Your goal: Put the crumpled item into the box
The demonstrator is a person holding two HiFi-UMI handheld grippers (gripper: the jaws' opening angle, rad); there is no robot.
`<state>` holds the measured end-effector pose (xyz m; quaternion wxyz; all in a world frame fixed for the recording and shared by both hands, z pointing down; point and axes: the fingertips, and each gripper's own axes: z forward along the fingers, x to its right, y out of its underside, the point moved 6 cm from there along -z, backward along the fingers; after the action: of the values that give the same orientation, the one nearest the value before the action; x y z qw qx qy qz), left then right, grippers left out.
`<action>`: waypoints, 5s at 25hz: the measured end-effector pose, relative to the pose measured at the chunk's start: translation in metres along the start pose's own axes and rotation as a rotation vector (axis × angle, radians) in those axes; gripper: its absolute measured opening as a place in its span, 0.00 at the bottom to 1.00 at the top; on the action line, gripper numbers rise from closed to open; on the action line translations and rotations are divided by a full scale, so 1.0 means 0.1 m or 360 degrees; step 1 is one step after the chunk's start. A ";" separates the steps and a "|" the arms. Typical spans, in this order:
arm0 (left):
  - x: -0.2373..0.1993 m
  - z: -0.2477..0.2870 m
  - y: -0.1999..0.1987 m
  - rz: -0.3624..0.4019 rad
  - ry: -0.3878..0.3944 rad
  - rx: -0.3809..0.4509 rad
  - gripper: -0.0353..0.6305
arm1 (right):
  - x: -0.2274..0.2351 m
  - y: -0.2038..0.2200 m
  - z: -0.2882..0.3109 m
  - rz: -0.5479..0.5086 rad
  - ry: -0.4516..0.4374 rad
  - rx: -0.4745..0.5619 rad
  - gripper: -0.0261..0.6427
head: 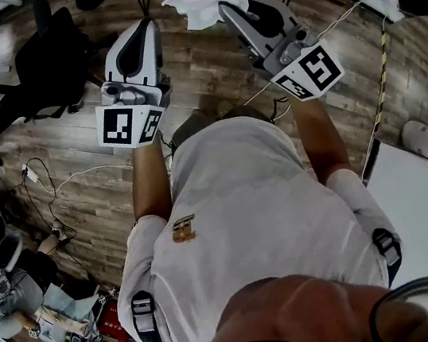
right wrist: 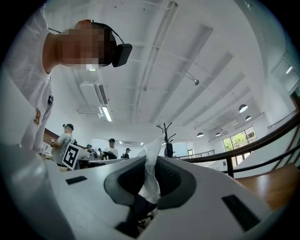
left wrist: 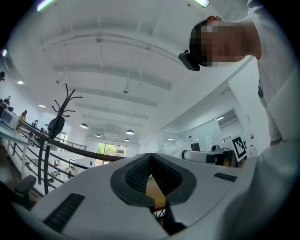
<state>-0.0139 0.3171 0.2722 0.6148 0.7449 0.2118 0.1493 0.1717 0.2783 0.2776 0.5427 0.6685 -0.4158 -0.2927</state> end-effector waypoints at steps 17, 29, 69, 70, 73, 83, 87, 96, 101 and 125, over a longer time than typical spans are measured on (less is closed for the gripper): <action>-0.06 0.63 0.25 0.0010 0.0003 -0.0022 0.08 | 0.70 0.10 -0.01 0.0005 0.0025 -0.0014 0.13; -0.85 1.34 0.44 0.0026 0.0030 -0.0026 0.08 | 1.42 0.27 0.73 -0.0019 0.0053 -0.0037 0.13; -3.90 3.21 0.88 -0.0003 0.0188 -0.0093 0.08 | 3.58 1.67 3.50 0.0100 0.0377 -0.0670 0.13; -3.92 3.23 0.89 -0.0005 0.0187 -0.0097 0.08 | 3.61 1.71 3.52 0.0101 0.0383 -0.0694 0.13; -3.94 3.28 0.93 -0.0010 0.0177 -0.0113 0.08 | 3.70 1.80 3.56 0.0109 0.0376 -0.0761 0.13; -3.87 3.45 1.07 -0.0002 0.0090 -0.0150 0.08 | 3.99 2.24 3.52 0.0198 0.0413 -0.1034 0.14; -3.84 3.53 1.11 -0.0003 0.0066 -0.0158 0.08 | 4.08 2.41 3.51 0.0250 0.0412 -0.1152 0.14; -3.82 3.60 1.24 -0.0017 0.0039 -0.0185 0.08 | 4.19 2.79 3.56 0.0315 0.0378 -0.1423 0.14; -3.83 3.60 1.27 -0.0027 0.0031 -0.0190 0.08 | 4.24 2.96 3.59 0.0332 0.0377 -0.1541 0.14; -3.97 3.58 1.41 -0.0070 0.0008 -0.0216 0.08 | 4.46 3.34 3.71 -0.0094 0.0337 -0.2063 0.26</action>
<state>-0.1666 -0.2079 0.3540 0.6665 0.6963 0.2189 0.1516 -0.0048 -0.3116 0.5392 0.8652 0.2425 -0.0810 -0.4314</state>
